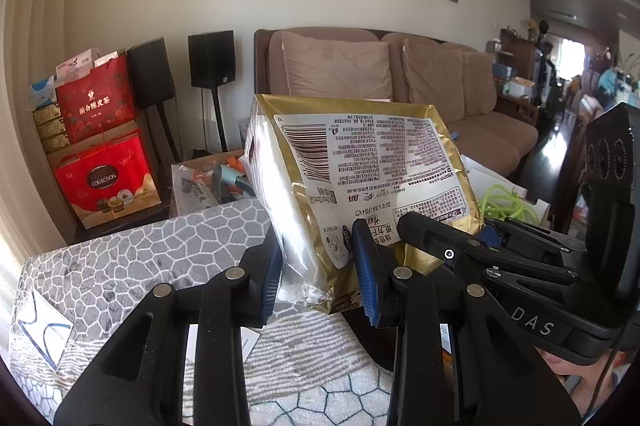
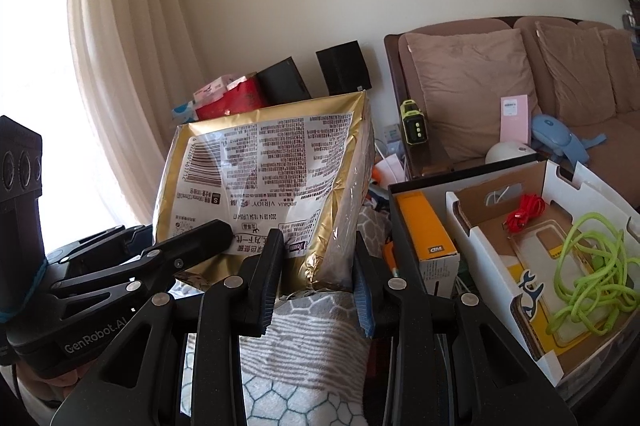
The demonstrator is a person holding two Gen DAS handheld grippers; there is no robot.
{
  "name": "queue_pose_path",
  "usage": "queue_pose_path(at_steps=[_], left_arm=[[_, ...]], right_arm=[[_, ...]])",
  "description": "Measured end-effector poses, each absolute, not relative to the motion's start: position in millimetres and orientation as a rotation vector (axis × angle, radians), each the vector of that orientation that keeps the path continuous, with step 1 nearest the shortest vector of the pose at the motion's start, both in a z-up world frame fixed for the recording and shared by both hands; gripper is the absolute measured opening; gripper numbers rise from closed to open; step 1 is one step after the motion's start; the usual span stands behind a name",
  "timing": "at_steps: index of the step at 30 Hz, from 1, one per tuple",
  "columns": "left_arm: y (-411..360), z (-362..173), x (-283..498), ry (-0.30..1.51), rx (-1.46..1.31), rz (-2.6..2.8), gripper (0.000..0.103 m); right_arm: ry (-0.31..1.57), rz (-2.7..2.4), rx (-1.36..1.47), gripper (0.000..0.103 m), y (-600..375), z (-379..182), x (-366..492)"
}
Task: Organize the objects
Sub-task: 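Carry the gold package with both tools over the cardboard box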
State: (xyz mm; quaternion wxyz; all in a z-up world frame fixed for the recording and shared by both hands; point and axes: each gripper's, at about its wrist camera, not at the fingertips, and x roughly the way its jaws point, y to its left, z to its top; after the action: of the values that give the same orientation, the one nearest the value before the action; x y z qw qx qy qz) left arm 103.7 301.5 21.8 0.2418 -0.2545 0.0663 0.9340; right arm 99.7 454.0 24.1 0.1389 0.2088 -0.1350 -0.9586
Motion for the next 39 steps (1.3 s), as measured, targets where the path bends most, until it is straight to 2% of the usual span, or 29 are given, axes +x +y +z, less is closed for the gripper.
queue_pose_path(at_steps=[39], left_arm=[[329,24,99,0.208,-0.670,2.518,0.031]], right_arm=[[-0.442,-2.815,0.586,0.033,476,29,102]])
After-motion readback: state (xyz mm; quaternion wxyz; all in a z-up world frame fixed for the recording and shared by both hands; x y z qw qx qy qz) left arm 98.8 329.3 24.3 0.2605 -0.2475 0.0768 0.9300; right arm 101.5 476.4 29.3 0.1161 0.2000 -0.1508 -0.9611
